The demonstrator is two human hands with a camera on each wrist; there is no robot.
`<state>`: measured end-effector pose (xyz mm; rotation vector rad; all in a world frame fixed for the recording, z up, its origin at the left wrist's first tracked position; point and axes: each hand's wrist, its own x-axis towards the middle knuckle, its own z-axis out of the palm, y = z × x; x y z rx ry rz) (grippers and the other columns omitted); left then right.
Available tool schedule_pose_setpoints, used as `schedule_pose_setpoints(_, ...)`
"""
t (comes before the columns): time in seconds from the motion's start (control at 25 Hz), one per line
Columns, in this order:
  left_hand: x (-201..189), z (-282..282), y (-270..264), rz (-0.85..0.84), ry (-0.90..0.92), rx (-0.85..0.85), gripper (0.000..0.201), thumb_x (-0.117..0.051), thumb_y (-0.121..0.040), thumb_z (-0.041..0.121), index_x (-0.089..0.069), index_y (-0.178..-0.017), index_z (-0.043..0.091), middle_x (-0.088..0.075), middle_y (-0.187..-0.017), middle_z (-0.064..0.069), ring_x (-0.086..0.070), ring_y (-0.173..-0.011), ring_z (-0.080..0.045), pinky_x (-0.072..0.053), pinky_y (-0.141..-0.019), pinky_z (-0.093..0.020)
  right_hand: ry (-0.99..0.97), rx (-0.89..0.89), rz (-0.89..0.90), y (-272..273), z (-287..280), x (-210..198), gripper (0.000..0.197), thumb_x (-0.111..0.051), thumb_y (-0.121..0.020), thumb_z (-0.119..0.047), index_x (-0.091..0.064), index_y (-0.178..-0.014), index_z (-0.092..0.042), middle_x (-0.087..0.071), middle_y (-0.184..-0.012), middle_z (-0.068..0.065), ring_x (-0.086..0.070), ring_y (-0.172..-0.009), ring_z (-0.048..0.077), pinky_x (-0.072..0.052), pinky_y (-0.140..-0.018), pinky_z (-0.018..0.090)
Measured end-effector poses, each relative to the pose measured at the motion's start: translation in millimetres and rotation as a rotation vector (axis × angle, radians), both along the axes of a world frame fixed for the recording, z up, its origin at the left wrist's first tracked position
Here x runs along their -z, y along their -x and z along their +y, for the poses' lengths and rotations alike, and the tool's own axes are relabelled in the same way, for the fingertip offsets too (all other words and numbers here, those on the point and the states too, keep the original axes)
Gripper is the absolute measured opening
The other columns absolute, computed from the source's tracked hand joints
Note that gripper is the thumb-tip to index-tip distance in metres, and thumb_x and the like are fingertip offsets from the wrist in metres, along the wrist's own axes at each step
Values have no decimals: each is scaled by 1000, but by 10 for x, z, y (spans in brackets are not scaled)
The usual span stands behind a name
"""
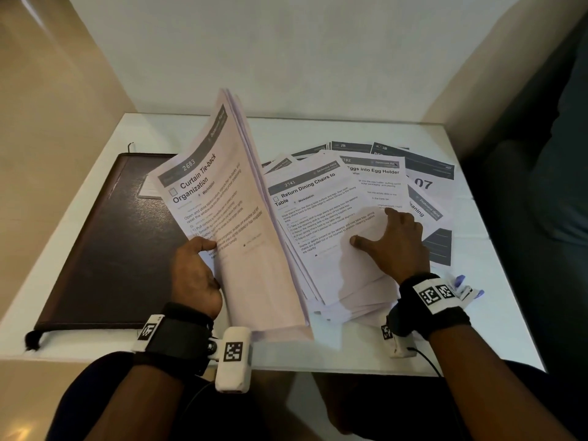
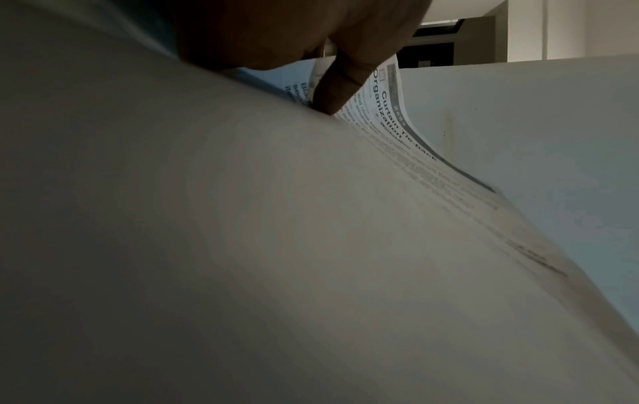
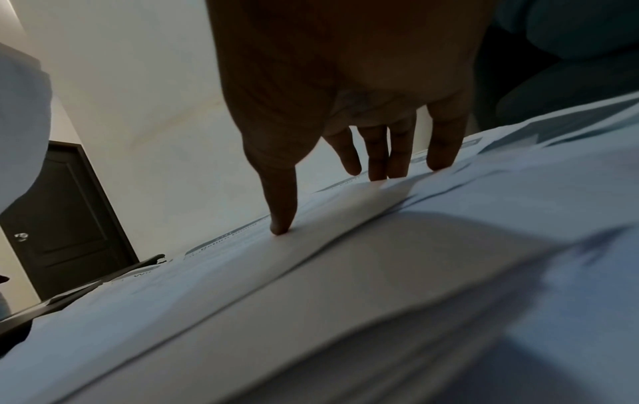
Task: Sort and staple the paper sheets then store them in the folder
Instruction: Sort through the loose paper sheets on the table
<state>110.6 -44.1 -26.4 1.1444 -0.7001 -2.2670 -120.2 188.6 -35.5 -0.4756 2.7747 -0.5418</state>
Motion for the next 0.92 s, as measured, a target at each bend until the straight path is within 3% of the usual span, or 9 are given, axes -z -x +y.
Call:
schedule_pose_setpoints(0.24, -50, 41, 2, 0, 13, 15, 46, -44, -99, 12, -55, -144, 16, -68, -122, -8, -70, -92, -18, -63, -68, -30, -31, 5, 64, -35, -4, -32, 89, -78, -77, -58, -37, -146, -19, -41, -142, 10, -40, -134, 33, -46, -96, 56)
schedule_pose_setpoints(0.4, -71, 51, 5, -3, 11, 10, 48, -42, -99, 13, -53, -146, 13, -68, -122, -7, -70, -94, -18, -62, -71, -30, 188, 14, 131, -67, 11, -178, 29, -68, -92, -31, -65, -117, -17, -65, -113, 7, -61, -105, 30, -52, -85, 43)
schedule_pose_setpoints(0.48, -94, 61, 1, -3, 10, 10, 43, -44, -99, 12, -56, -140, 15, -72, -111, -4, -71, -88, -16, -61, -67, -29, 346, 18, 135, -138, 46, -319, 15, -64, -95, -24, -74, -102, -15, -71, -99, 6, -65, -89, 28, -55, -80, 40)
schedule_pose_setpoints(0.64, -152, 92, 21, 1, 24, 17, 38, -43, -99, 10, -59, -134, 18, -75, -94, 1, -73, -76, -12, -60, -61, -26, 538, 10, 160, -377, 163, -602, 17, -62, -99, -23, -77, -105, -19, -75, -91, -4, -66, -82, 18, -54, -80, 34)
schedule_pose_setpoints(0.84, -159, 123, 21, -12, 42, 40, 41, -43, -98, 11, -58, -135, 15, -73, -101, -2, -72, -76, -13, -59, -59, -24, 744, -98, 182, -758, 126, -733, 20, -66, -98, -18, -76, -115, -25, -67, -100, -32, -61, -98, -12, -47, -86, 11)
schedule_pose_setpoints(0.92, -175, 137, 20, -29, 62, 42, 37, -44, -97, 10, -59, -130, 18, -74, -98, 1, -71, -74, -11, -58, -57, -23, 794, -148, 209, -914, 72, -832, 22, -68, -97, -14, -77, -116, -23, -69, -100, -31, -60, -93, -19, -45, -82, 4)
